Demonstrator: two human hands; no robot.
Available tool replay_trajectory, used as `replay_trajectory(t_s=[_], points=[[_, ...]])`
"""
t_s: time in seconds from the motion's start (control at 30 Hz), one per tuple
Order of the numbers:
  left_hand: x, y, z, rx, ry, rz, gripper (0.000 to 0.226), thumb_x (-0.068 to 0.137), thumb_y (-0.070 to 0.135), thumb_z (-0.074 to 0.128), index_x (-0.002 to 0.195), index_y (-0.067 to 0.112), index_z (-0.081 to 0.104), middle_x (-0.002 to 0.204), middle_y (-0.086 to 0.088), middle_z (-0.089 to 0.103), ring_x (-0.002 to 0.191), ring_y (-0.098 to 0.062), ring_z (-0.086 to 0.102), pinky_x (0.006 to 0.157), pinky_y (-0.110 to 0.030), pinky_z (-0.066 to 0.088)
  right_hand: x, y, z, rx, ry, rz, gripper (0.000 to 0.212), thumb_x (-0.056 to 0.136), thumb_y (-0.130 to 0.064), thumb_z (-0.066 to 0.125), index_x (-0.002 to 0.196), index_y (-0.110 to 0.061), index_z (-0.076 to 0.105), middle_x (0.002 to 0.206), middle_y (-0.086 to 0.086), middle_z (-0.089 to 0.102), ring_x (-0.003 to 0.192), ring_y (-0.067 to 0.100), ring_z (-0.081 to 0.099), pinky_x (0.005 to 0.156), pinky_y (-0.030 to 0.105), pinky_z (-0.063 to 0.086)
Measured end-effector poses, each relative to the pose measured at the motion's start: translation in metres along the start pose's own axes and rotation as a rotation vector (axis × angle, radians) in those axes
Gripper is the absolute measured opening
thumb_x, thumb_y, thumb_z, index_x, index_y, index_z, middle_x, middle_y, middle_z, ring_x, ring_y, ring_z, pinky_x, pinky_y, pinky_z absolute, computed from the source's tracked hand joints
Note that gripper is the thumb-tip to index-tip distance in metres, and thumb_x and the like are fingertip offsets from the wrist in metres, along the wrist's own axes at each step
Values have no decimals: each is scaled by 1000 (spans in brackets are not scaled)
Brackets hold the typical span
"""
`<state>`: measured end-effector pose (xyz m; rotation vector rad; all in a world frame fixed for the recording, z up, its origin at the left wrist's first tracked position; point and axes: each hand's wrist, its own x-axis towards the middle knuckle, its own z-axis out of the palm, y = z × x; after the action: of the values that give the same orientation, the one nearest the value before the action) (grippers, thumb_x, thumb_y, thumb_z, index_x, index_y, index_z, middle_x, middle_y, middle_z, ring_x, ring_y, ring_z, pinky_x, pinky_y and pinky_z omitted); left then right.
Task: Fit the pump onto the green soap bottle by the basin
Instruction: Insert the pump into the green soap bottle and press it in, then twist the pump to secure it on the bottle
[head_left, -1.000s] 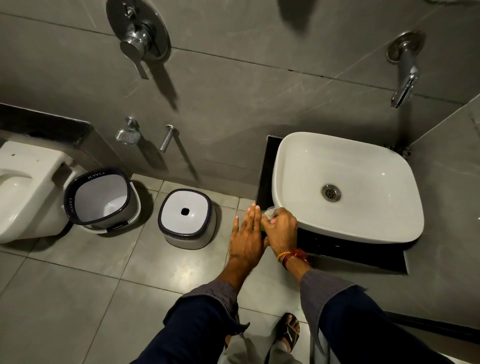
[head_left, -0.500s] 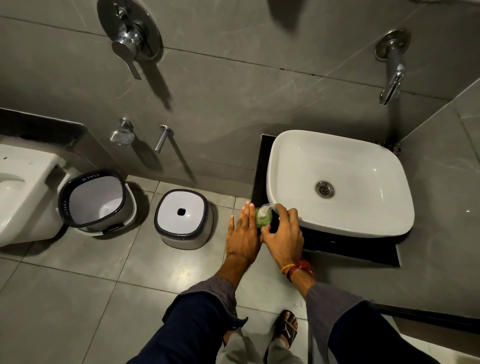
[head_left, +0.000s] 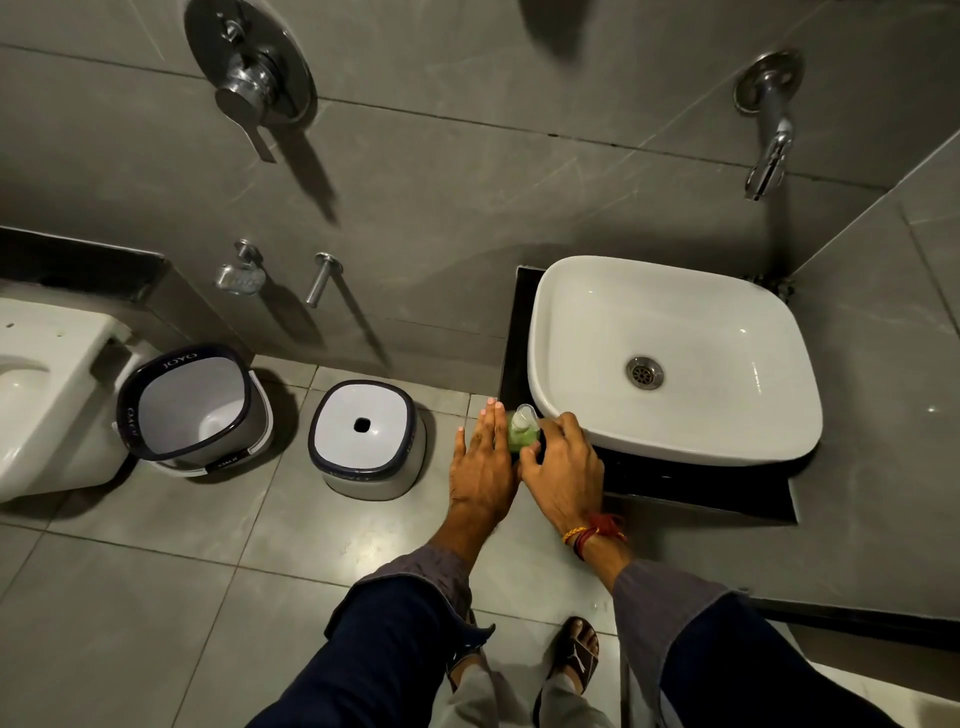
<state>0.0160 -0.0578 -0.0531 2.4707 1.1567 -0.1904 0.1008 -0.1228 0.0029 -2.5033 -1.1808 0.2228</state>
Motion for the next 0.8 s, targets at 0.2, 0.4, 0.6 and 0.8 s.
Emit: replay_trajectory(t_s=[0.2, 0.4, 0.6, 0.8], points=[[-3, 0, -7, 64, -32, 23, 80, 105, 39, 40, 159, 8, -11, 170, -10, -14, 158, -25, -7, 129, -49, 6, -13, -5, 6, -14, -23, -80, 34, 89, -23, 61, 118, -6, 66, 110, 12, 62, 95, 26, 66, 75, 38, 61], [-2, 0, -12, -79, -12, -16, 80, 104, 35, 48, 161, 10, -2, 168, -14, 19, 152, -32, 28, 123, -48, 29, -4, 16, 13, 205, -51, 83, 37, 88, -17, 61, 125, -8, 61, 120, 12, 62, 102, 30, 66, 88, 42, 59], [15, -4, -21, -180, 17, -64, 68, 98, 18, 61, 155, 14, 23, 132, -21, 62, 112, -42, 65, 93, -50, 56, 6, 23, 25, 502, -288, 145, 59, 87, -3, 64, 143, -13, 47, 129, 16, 64, 119, 29, 63, 102, 43, 54], [34, -12, -28, -222, 47, -13, 59, 97, 21, 63, 148, 12, 33, 123, -22, 67, 107, -43, 67, 91, -52, 57, 16, 9, 33, 455, -239, 149, 55, 86, -9, 65, 139, -13, 50, 130, 14, 61, 116, 27, 62, 101, 39, 54]])
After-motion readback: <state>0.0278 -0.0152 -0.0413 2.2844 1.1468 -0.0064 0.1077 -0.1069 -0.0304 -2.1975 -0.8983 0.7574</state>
